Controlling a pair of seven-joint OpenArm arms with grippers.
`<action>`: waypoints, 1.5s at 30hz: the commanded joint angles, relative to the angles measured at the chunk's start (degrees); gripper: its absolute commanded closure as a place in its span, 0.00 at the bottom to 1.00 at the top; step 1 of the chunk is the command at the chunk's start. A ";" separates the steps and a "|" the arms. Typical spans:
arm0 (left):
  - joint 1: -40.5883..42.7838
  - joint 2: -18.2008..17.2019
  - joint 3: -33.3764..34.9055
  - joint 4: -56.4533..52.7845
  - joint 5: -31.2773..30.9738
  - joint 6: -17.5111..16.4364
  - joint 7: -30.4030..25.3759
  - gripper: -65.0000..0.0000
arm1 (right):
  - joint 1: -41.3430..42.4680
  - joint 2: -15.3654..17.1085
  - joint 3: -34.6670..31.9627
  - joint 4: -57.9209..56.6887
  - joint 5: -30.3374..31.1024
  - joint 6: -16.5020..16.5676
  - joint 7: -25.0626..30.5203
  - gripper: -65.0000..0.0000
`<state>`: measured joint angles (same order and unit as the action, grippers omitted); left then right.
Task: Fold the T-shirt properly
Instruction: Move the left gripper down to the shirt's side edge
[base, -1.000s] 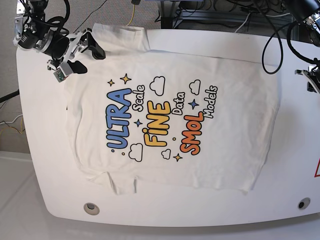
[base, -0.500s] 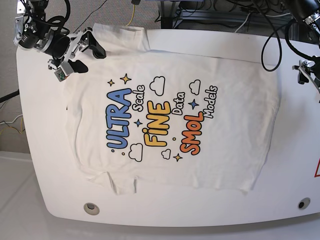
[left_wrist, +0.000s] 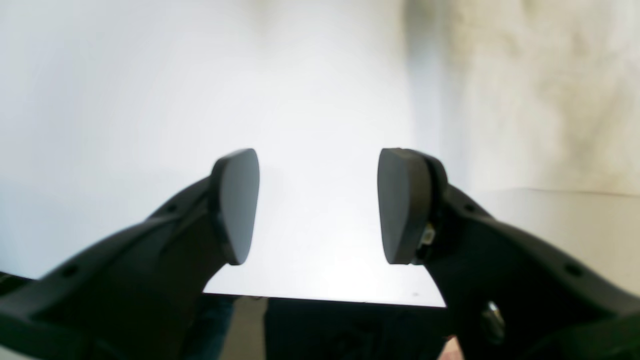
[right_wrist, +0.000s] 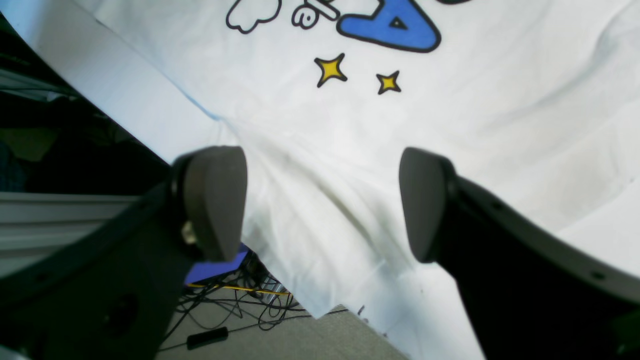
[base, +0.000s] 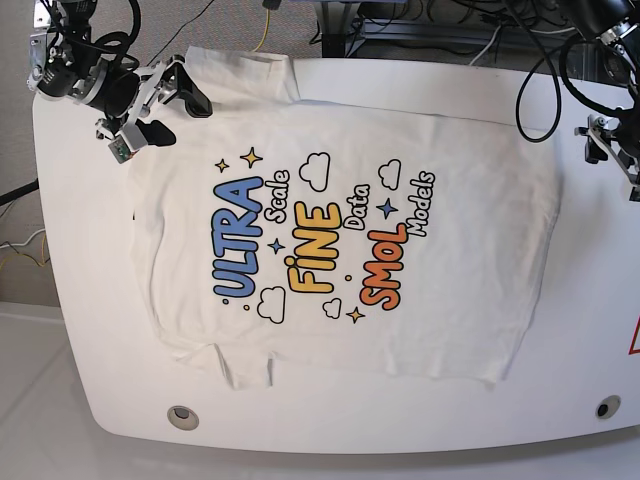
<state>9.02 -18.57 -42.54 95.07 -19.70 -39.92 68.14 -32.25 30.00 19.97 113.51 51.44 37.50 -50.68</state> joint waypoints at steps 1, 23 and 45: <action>-0.62 0.24 -0.14 0.98 -0.47 -0.08 -0.31 0.45 | -0.06 0.81 0.39 0.73 1.18 0.09 1.14 0.31; -3.96 4.28 -2.69 0.89 -12.96 -0.08 2.67 0.45 | -0.06 1.08 0.39 0.64 1.09 0.09 1.14 0.30; 0.96 5.95 -9.54 0.54 -25.61 -0.08 2.59 0.45 | -0.15 1.25 0.39 0.64 1.00 0.44 1.14 0.30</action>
<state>9.82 -11.97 -50.92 94.80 -43.79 -39.92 71.79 -32.27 30.20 19.97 113.49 51.31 37.54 -50.65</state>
